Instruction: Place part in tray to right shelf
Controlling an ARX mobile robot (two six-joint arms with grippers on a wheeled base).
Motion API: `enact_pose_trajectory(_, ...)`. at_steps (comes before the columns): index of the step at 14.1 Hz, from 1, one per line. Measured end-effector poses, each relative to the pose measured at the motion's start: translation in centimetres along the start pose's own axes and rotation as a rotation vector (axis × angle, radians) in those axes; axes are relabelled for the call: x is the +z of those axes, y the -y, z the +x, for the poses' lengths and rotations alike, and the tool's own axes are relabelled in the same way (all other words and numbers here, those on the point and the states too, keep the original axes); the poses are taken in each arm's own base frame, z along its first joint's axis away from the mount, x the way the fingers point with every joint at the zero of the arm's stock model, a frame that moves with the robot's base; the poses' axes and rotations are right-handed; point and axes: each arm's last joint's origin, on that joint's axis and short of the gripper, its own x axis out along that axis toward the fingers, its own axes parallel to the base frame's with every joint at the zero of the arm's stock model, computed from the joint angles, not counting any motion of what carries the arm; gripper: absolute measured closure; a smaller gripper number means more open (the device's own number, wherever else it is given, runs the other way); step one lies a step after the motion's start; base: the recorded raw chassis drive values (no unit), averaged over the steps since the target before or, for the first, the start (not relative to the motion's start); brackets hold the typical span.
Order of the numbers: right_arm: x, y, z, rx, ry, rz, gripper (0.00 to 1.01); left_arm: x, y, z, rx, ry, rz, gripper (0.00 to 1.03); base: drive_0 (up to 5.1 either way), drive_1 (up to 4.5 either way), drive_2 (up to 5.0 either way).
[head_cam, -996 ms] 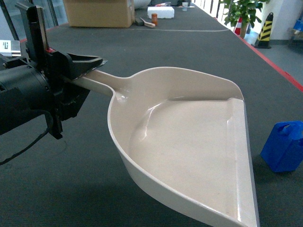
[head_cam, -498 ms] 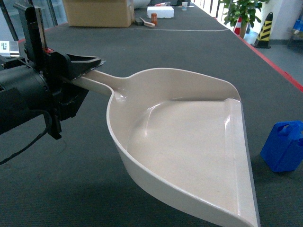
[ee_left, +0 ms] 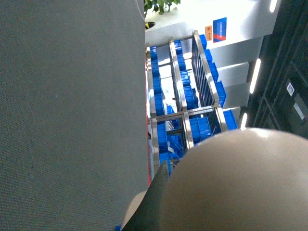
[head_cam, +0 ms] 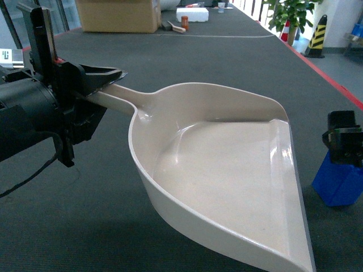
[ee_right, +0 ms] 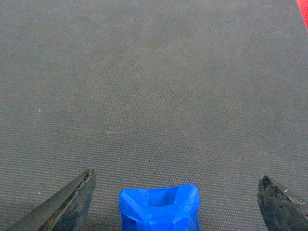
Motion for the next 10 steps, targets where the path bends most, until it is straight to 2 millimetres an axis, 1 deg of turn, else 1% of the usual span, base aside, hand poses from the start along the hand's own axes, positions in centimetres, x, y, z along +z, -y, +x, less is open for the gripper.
enact_pose_trajectory(1, -0.4, -0.5, 1.0, 0.003, -0.025, -0.008, 0.03, 0.0, 0.0, 0.0, 0.0, 0.0, 0.0, 0.89, 0.0, 0.0, 0.0)
enact_pose_trajectory(2, -0.8, -0.7, 1.8, 0.004, -0.046, -0.01, 0.05, 0.0, 0.0, 0.0, 0.0, 0.0, 0.0, 0.89, 0.0, 0.0, 0.0)
enact_pose_trajectory(3, -1.7, -0.8, 2.8, 0.004, -0.075, -0.006, 0.18, 0.0, 0.0, 0.0, 0.0, 0.0, 0.0, 0.89, 0.0, 0.0, 0.0)
enact_pose_trajectory(4, -2.2, -0.8, 3.1, -0.011, -0.093, -0.006, 0.27, 0.0, 0.0, 0.0, 0.0, 0.0, 0.0, 0.89, 0.0, 0.0, 0.0)
enact_pose_trajectory(5, -2.3, -0.7, 2.8, -0.02, -0.084, 0.003, 0.38, 0.0, 0.0, 0.0, 0.0, 0.0, 0.0, 0.89, 0.0, 0.0, 0.0)
enact_pose_trajectory(6, -2.1, -0.9, 1.6, -0.02, -0.051, 0.002, 0.49, 0.0, 0.0, 0.0, 0.002, 0.003, 0.0, 0.89, 0.0, 0.0, 0.0)
enact_pose_trajectory(7, -1.7, -0.9, -0.4, -0.011, -0.029, 0.003, 0.54, 0.0, 0.0, 0.0, 0.001, 0.002, 0.0, 0.89, 0.0, 0.0, 0.0)
enact_pose_trajectory(8, -0.8, -1.6, -2.5, 0.026, 0.014, 0.008, 0.55, 0.0, 0.0, 0.0, 0.001, 0.003, 0.0, 0.89, 0.0, 0.0, 0.0)
enact_pose_trajectory(9, 1.1, -2.7, -4.9, 0.091, 0.098, 0.005, 0.55, 0.0, 0.0, 0.0, 0.001, 0.002, 0.0, 0.89, 0.0, 0.0, 0.0)
enact_pose_trajectory(10, 2.9, -4.1, -6.9, 0.156, 0.17, 0.004, 0.55, 0.0, 0.0, 0.0, 0.001, 0.002, 0.0, 0.89, 0.0, 0.0, 0.0)
